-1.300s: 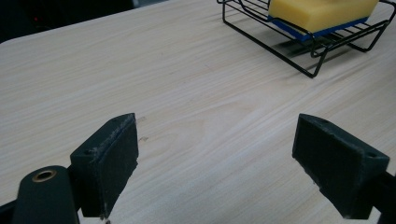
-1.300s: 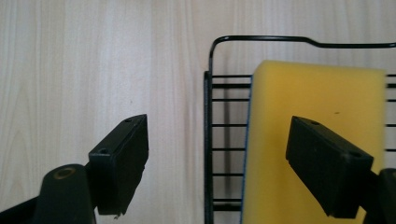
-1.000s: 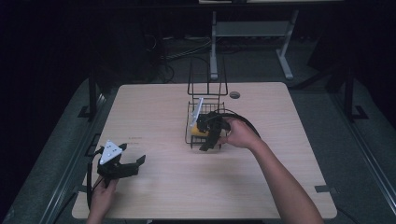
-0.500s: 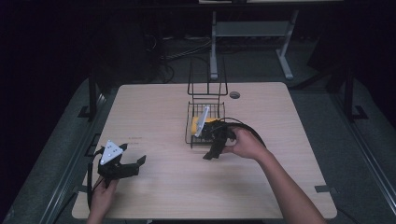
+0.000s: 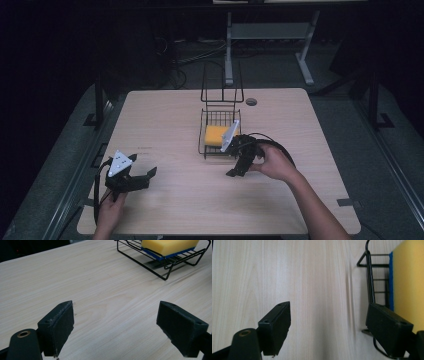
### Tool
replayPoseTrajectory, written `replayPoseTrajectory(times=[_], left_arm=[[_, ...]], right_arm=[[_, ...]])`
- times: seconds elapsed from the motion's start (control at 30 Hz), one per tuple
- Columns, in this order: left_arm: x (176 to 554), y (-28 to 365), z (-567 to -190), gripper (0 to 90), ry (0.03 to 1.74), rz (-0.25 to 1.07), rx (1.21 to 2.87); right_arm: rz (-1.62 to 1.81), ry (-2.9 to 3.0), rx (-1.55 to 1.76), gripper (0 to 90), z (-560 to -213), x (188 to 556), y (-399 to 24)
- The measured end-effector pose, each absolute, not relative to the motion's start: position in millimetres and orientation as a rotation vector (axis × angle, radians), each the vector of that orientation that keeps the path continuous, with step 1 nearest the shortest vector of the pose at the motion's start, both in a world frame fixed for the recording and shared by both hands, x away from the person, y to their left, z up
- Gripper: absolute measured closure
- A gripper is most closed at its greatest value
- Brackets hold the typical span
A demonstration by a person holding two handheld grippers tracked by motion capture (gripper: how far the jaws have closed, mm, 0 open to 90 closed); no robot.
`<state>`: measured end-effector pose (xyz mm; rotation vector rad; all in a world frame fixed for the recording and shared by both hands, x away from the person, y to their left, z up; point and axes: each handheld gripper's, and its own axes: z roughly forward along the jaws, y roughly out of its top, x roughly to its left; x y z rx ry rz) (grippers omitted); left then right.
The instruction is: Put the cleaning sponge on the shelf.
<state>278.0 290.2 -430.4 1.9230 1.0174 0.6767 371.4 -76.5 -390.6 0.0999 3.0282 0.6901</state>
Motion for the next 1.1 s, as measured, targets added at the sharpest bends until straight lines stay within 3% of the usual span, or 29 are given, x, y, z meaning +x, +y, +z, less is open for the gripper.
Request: replayPoseTrajectory(times=[1.1], left_arm=[[275.9,288.9,-431.3,13.9,1.007,0.674,1.936]], right_arm=[[0.766,2.939,0.281,19.0,-395.3,349.1,-141.7]])
